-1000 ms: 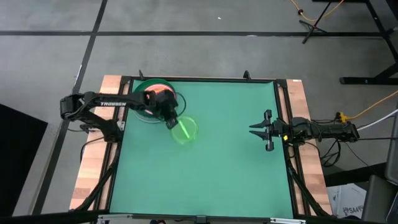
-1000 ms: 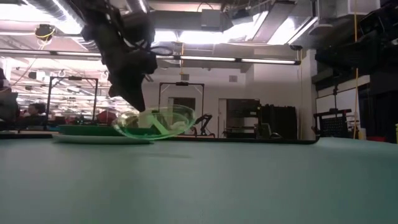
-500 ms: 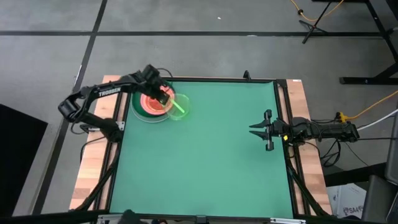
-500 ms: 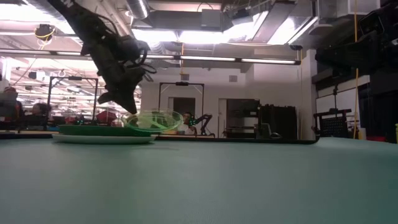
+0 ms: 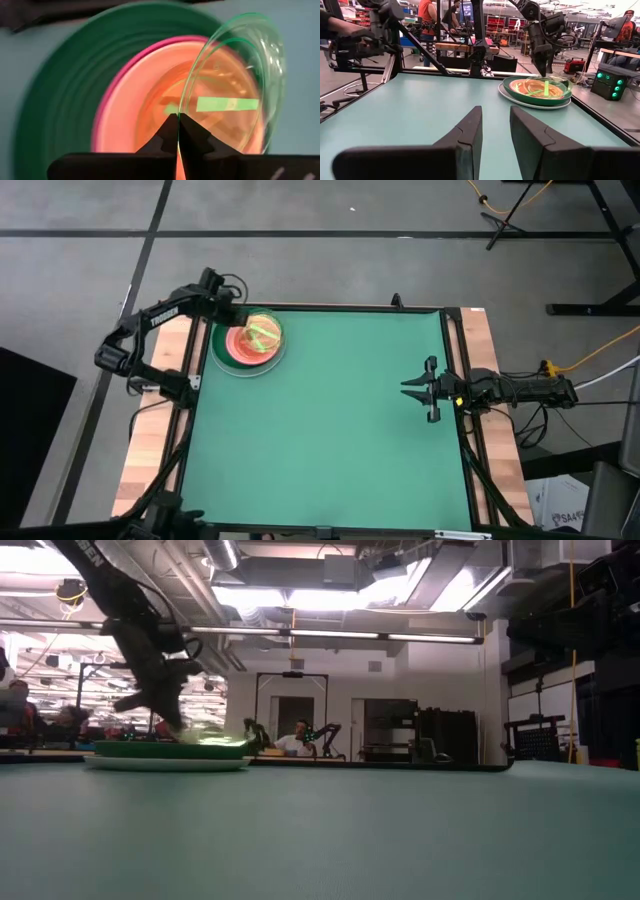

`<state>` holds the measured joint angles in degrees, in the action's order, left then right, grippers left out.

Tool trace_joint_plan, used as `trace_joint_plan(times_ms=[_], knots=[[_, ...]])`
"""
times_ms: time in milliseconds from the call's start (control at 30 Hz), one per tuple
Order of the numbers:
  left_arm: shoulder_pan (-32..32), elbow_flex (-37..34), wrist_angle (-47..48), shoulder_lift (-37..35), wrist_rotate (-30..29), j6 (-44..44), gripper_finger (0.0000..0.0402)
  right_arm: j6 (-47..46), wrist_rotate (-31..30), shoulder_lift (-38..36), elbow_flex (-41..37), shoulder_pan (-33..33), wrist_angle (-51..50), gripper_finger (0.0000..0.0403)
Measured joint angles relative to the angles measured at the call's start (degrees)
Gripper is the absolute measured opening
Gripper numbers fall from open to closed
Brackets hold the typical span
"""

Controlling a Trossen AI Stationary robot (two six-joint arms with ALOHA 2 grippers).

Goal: Stack plastic plates
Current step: Stack the green plate on top of the green plate

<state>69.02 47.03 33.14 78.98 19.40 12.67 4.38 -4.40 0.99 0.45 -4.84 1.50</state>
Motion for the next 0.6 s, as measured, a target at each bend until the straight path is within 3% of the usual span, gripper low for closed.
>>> trace_joint_plan(times_ms=[267, 600], knots=[[1.62, 0.04, 3.12, 0.04, 2.57, -3.16, 0.0, 0.0, 0.0, 0.0, 0.0, -0.02, 0.0, 0.0088], [-1.0, 0.04, 5.36, 0.04, -3.22, -3.29, 0.0, -0.96, 0.63, -0.02, 0.0, -0.02, -0.1, 0.0088]])
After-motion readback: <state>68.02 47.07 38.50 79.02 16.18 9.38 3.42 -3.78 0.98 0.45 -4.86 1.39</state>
